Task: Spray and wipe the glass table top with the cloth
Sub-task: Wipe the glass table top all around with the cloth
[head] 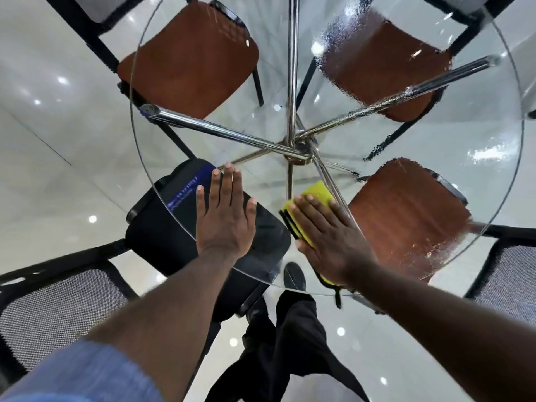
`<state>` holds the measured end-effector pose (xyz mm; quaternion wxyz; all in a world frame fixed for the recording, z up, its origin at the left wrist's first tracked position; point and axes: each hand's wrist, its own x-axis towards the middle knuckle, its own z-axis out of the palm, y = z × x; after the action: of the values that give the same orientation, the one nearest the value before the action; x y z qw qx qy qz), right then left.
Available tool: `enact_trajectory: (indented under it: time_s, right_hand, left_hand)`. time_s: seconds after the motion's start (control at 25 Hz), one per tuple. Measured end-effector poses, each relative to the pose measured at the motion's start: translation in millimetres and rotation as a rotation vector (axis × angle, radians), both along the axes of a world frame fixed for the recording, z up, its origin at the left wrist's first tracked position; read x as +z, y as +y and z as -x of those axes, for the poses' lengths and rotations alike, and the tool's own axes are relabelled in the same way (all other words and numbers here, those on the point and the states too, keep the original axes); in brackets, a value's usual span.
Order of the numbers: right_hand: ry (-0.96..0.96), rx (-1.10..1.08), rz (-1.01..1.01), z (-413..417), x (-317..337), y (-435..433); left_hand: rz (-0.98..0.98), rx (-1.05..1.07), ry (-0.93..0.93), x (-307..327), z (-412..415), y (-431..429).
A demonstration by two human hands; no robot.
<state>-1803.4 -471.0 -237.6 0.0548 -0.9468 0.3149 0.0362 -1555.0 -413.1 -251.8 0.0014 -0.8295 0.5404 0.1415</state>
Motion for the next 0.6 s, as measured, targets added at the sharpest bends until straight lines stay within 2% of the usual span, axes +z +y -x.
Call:
enact_trajectory:
  time_s: [0.12, 0.32, 0.44, 0.52, 0.6]
  right_hand:
    - [0.064, 0.116, -0.002, 5.9, -3.9, -45.5]
    - [-0.129, -0.273, 0.083, -105.9, -9.6, -134.7]
    - [-0.15, -0.223, 0.055, -163.5, -6.5, -152.8]
    - [-0.152, -0.2, 0.022, -152.4, -6.3, -150.9]
    - [-0.174, -0.321, -0.02, -109.6, -1.5, -138.5]
  left_hand:
    - [-0.006, -0.004, 0.008, -2.7, 0.2, -1.7]
    - [-0.017, -0.013, -0.017, -7.6, -2.5, -1.4]
    - [-0.008, -0.005, -0.003, -5.8, -2.6, -2.7]
    - [-0.003, -0.004, -0.003, -5.6, -3.2, -1.4]
    - [0.0, -0.007, -0.012, -4.0, -2.9, 0.0]
